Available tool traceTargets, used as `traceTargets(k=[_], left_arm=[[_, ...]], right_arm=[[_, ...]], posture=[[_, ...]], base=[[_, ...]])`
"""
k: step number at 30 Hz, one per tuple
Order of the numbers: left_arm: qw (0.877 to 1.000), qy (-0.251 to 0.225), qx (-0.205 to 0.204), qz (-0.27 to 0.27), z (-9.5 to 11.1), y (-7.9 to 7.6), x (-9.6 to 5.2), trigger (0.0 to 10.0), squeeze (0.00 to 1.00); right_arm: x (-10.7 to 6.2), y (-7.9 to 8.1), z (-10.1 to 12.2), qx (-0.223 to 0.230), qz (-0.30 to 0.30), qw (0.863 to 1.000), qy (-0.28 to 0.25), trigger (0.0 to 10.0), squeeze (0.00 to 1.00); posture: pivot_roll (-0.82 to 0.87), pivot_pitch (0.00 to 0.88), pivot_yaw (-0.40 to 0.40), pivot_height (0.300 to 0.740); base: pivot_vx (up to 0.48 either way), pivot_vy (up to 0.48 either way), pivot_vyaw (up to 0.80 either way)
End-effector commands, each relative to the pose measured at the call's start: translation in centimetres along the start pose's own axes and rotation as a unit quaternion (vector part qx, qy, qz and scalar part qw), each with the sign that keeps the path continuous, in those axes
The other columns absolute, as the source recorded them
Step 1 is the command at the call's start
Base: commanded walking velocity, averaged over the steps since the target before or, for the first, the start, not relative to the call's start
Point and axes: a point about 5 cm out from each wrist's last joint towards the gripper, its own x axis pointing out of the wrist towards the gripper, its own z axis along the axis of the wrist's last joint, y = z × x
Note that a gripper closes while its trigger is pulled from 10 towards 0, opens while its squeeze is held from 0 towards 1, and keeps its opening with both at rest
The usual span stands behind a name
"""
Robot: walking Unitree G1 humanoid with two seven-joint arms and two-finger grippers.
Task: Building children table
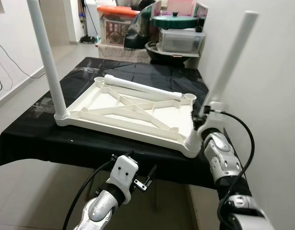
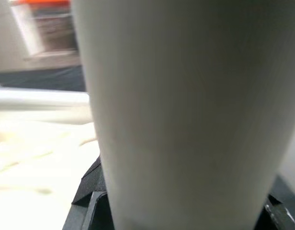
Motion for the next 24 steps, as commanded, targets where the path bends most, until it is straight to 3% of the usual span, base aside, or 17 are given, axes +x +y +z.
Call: traceTargets(k=[1, 2, 4, 5, 6, 7, 8, 9, 10, 11, 13, 15, 16, 18, 19, 22, 24], left_arm=[[1.000, -0.003, 0.004, -0.003, 0.1, -0.2, 0.0, 10.0, 0.00], [1.000, -0.004, 0.004, -0.004, 0.1, -0.2, 0.0, 10.0, 0.00], [1.000, -0.004, 0.004, -0.004, 0.1, -0.2, 0.0, 10.0, 0.00], [1.000, -0.005, 0.003, -0.006, 0.1, -0.2, 0.0, 10.0, 0.00], [1.000, -0.007, 0.001, -0.011, 0.2, -0.4, 0.0, 10.0, 0.00], [1.000, -0.007, 0.001, -0.011, 0.2, -0.4, 0.0, 10.0, 0.00], [1.000, -0.013, -0.005, -0.017, 0.3, -0.5, 0.1, 10.0, 0.00], [1.000, -0.013, -0.005, -0.017, 0.3, -0.5, 0.1, 10.0, 0.00], [0.999, -0.018, -0.010, -0.024, 0.5, -0.7, 0.1, 10.0, 0.00], [0.999, -0.022, -0.014, -0.028, 0.6, -0.7, 0.1, 10.0, 0.00], [0.999, -0.032, -0.019, -0.037, 0.8, -0.9, 0.2, 10.0, 0.00], [0.998, -0.041, -0.022, -0.042, 1.1, -1.0, 0.1, 10.0, 0.00], [0.998, -0.041, -0.022, -0.042, 1.1, -1.0, 0.1, 10.0, 0.00], [0.998, -0.046, -0.025, -0.045, 1.2, -1.0, 0.1, 10.0, 0.00], [0.998, -0.046, -0.025, -0.045, 1.2, -1.0, 0.1, 10.0, 0.00], [0.997, -0.054, -0.026, -0.048, 1.5, -1.1, 0.2, 10.0, 0.00], [0.997, -0.054, -0.026, -0.048, 1.5, -1.1, 0.2, 10.0, 0.00]], right_arm=[[-1.1, -1.5, -0.8, 0.031, -0.100, 0.994, 0.016, 0.0, 0.00], [-1.2, -0.5, -0.8, 0.043, -0.089, 0.995, 0.010, 0.0, 0.00], [-1.2, -0.5, -0.8, 0.043, -0.089, 0.995, 0.010, 0.0, 0.00], [-1.1, 0.7, -0.4, 0.046, -0.060, 0.997, -0.008, 10.0, 0.00], [-0.9, 2.2, -0.1, 0.053, 0.008, 0.998, -0.023, 10.0, 1.00], [-0.9, 2.2, -0.1, 0.053, 0.008, 0.998, -0.023, 10.0, 1.00], [-0.8, 3.6, 0.3, 0.043, 0.081, 0.995, -0.047, 10.0, 1.00], [-0.8, 3.6, 0.3, 0.043, 0.081, 0.995, -0.047, 10.0, 1.00], [-0.7, 3.8, 0.3, 0.037, 0.133, 0.989, -0.055, 10.0, 0.05], [-0.6, 3.7, 0.2, 0.031, 0.162, 0.984, -0.060, 10.0, 0.00], [-0.6, 3.5, 0.0, 0.015, 0.241, 0.969, -0.051, 10.0, 0.00], [-0.7, 2.9, -0.4, -0.005, 0.326, 0.945, -0.015, 10.0, 0.00], [-0.7, 2.9, -0.4, -0.005, 0.326, 0.945, -0.015, 10.0, 0.00], [-0.9, 2.3, -0.7, -0.033, 0.397, 0.917, 0.024, 10.0, 0.00], [-0.9, 2.3, -0.7, -0.033, 0.397, 0.917, 0.024, 10.0, 0.00], [-1.6, 1.9, -0.5, -0.061, 0.529, 0.841, 0.094, 10.0, 0.00], [-1.6, 1.9, -0.5, -0.061, 0.529, 0.841, 0.094, 10.0, 0.00]], posture=[[0.11, 0.000, -0.093, 0.740], [0.11, 0.000, -0.093, 0.740], [0.11, 0.000, -0.093, 0.740], [0.11, 0.000, -0.093, 0.740], [0.11, 0.000, -0.096, 0.740], [0.11, 0.000, -0.096, 0.740], [0.11, 0.000, -0.099, 0.740], [0.11, 0.000, -0.099, 0.740], [0.11, 0.000, -0.099, 0.740], [0.11, 0.000, -0.099, 0.740], [0.11, 0.000, -0.100, 0.740], [0.11, 0.000, -0.100, 0.740], [0.11, 0.000, -0.100, 0.740], [0.11, 0.000, -0.101, 0.740], [0.11, 0.000, -0.101, 0.740], [0.11, 0.000, -0.106, 0.740], [0.11, 0.000, -0.106, 0.740]], base=[[0.000, 0.000, 0.00], [0.000, 0.000, 0.00], [0.000, 0.000, 0.00], [0.000, 0.000, 0.00], [0.000, 0.000, 0.00], [0.000, 0.000, 0.00], [0.000, 0.000, 0.00], [0.000, 0.000, 0.00], [0.000, 0.000, 0.00], [0.000, 0.000, 0.00], [0.000, 0.000, 0.00], [0.000, 0.000, 0.00], [0.000, 0.000, 0.00], [0.000, 0.000, 0.00], [0.000, 0.000, 0.00], [0.000, 0.000, 0.00], [0.000, 0.000, 0.00]])
